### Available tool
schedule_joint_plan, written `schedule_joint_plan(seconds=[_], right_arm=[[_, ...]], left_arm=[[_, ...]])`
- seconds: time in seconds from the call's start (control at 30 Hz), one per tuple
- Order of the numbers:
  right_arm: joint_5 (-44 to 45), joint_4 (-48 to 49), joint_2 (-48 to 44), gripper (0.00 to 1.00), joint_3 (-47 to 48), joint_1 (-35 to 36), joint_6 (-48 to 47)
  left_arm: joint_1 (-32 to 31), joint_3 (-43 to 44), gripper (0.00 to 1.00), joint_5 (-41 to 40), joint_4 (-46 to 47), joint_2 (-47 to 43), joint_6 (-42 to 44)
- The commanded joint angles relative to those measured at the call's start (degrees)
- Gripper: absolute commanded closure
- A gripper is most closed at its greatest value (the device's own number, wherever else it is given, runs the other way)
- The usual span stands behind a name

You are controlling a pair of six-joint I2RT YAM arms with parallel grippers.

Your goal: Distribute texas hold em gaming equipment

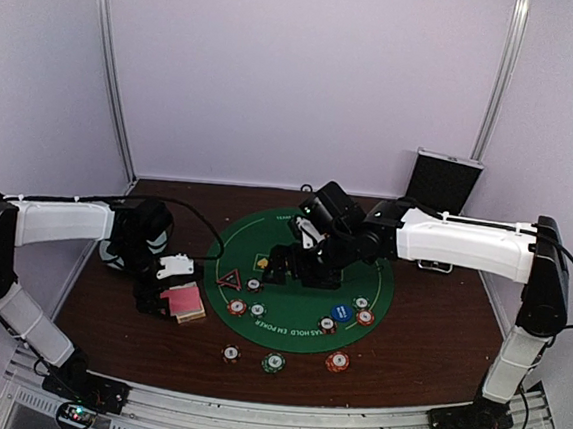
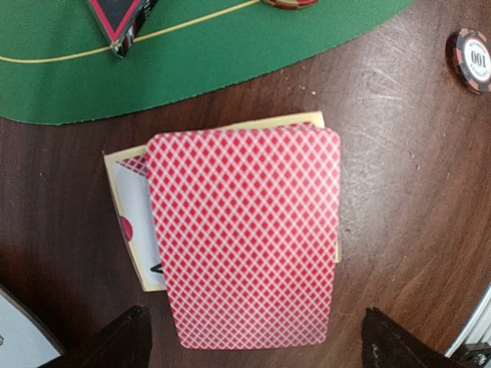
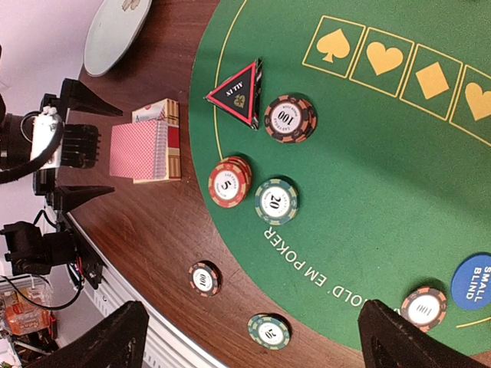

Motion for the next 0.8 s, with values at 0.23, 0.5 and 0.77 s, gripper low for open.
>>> schedule_joint_plan(seconds=[0.23,0.5,0.77], right_arm=[[0.13,0.82,-2.16,0.00,-1.34,0.13,0.60],[-0.01,1.08,-2.15,0.01,-1.70,0.14,0.67],[-0.17,1.09,-2.08,0.00,-1.56,0.12,0.69]], left_arm=[[-0.27,-0.98,0.02,-0.61,2.87,1.15,-0.32],[-0.36,-1.38,0.02,1.24,1.85,1.27,1.23],[-0.32,-1.83,0.02,0.59,3.09,2.38,1.47]])
